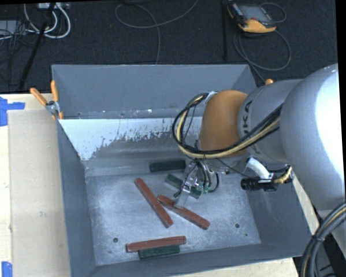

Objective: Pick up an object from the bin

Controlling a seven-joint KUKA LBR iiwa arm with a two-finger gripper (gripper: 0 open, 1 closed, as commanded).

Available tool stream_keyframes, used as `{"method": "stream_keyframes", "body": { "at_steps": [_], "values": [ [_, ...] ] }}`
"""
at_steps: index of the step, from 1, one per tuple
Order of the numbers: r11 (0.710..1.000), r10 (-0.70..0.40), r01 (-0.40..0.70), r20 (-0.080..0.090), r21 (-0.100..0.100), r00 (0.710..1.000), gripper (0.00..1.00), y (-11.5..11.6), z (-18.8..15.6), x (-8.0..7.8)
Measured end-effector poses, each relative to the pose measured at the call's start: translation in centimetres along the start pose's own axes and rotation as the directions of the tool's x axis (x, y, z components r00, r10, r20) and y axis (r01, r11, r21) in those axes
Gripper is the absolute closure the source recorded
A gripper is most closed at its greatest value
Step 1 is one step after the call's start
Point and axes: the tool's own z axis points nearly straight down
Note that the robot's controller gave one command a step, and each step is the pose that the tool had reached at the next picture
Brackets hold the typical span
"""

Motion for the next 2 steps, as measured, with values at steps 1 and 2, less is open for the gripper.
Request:
{"method": "stream_keyframes", "body": {
  "at_steps": [1, 2],
  "values": [
    [1.000, -0.001, 0.002, 0.004, -0.002, 1.000, 1.00, 0.1, -0.1, -0.1],
    [1.000, -0.005, 0.005, 0.006, -0.005, 1.000, 1.00, 0.1, -5.9, -0.2]
  ]
}}
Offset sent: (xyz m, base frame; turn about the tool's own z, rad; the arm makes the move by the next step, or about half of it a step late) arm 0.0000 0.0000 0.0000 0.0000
